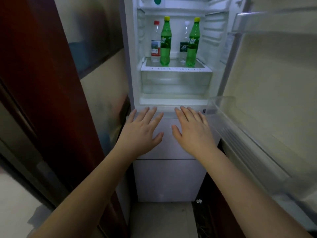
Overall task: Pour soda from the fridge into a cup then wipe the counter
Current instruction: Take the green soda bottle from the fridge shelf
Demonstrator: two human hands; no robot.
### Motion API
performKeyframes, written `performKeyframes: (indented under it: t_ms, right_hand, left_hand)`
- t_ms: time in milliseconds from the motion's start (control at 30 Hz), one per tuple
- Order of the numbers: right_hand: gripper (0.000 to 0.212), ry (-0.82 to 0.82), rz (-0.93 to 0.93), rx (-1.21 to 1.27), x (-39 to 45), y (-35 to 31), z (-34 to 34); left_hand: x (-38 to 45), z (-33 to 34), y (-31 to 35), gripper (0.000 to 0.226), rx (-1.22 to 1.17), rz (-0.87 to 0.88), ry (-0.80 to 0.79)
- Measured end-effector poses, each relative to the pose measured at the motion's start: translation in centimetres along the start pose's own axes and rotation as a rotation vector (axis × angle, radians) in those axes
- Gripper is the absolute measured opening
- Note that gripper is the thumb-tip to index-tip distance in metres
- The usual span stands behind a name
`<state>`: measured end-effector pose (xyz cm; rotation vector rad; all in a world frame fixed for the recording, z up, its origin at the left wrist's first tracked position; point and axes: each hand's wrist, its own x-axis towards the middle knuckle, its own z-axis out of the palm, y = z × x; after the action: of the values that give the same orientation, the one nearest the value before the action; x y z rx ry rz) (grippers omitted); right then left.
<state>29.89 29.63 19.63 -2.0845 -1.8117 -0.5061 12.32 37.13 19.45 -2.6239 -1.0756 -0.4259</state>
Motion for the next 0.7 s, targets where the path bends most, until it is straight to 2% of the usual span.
performKeyframes:
  t_ms: [200,400,700]
  right_hand:
    - [0.058,-0.042,0.084,-0.050,5.1,-0.2,1.5]
    - [0.057,-0.099,0.153,-0.087,10.9,0.7,2.9]
    - [0.054,-0.144,0.117,-0.107,22.2,4.9,6.2]
  left_hand:
    - [4.9,1.5,-3.8,0.069,-0.067,0.016,-0.045]
    - [11.0,2.8,-6.1,0.065,-0.169,-0.042,-0.036]
    - [21.9,5.2,-7.9,0.061,-0.097,-0.080,0.082]
